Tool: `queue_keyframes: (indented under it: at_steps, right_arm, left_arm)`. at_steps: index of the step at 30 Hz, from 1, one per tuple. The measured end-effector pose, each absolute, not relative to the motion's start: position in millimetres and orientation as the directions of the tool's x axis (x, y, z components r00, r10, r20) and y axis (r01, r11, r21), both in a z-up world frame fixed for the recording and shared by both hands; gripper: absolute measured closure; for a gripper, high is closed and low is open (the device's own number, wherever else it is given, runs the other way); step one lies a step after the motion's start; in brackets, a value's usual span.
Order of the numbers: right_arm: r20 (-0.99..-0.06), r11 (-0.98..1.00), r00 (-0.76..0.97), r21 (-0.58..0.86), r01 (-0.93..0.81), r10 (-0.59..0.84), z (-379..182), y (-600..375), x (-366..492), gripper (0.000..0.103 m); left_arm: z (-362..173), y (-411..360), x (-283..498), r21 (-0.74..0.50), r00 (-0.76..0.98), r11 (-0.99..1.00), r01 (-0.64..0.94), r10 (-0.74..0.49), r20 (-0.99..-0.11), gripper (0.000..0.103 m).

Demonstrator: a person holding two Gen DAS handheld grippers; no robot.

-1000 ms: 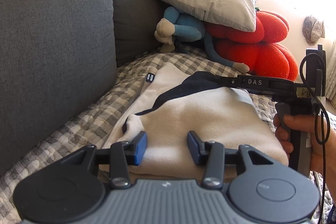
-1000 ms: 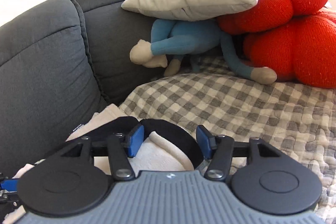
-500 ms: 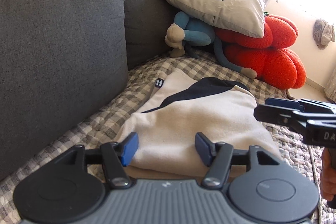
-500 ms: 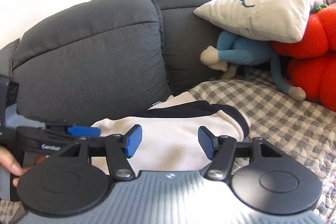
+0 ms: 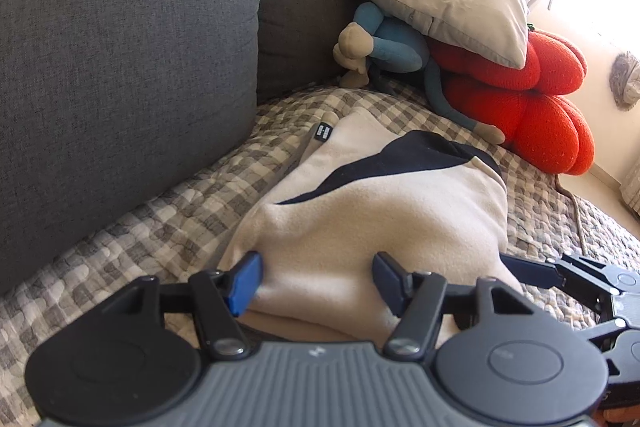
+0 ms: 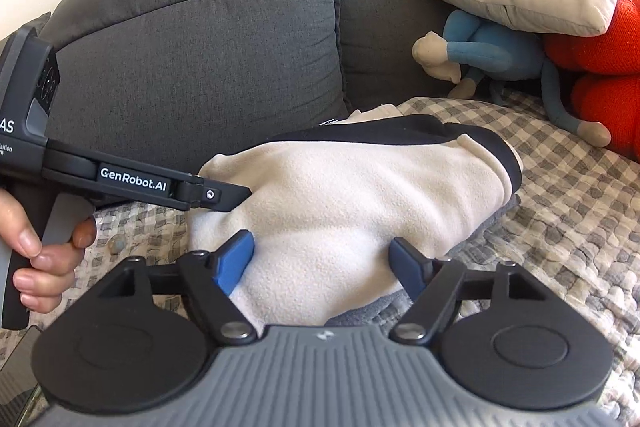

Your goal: Fold clothes

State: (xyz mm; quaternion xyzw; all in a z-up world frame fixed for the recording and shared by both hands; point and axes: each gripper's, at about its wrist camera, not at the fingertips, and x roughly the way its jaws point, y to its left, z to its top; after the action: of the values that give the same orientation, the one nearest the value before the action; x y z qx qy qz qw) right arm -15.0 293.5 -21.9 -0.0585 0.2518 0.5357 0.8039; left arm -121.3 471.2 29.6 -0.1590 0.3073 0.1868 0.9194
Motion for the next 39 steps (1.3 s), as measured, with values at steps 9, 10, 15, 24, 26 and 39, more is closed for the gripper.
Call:
queue_keyframes:
  at_steps: [9,10,15,24,26,39]
  right_arm:
    - [-0.54,0.468,0.306,0.192,-0.863,0.784,-10,300,-7,0.003]
    - [-0.54,0.462,0.29,0.215,-0.86,0.79,-4,296,-2,0.002]
    - [-0.435,0.525,0.371,0.316,-0.79,0.82,41,251,5,0.0]
    - [-0.471,0.565,0.383,0.344,-0.75,0.795,46,196,-35,0.0]
    - [-0.482,0.588,0.39,0.38,-0.714,0.785,45,186,-41,0.0]
    - [-0.457,0.625,0.456,0.348,-0.698,0.764,37,198,-70,0.0]
  left_arm:
    - [42,465,-116,-0.175,0.709,0.842,-0.51,0.297,-0.64,0.038]
    - [47,464,-119,-0.196,0.708,0.825,-0.529,0.302,-0.639,0.037]
    - [73,430,-162,-0.326,0.735,0.745,-0.582,0.31,-0.604,0.015]
    - [77,350,-210,-0.206,0.74,0.808,-0.552,0.36,-0.568,0.001]
    - [74,342,-210,-0.168,0.726,0.819,-0.549,0.368,-0.58,0.001]
    - [57,337,-209,-0.003,0.636,0.775,-0.632,0.516,-0.574,0.001]
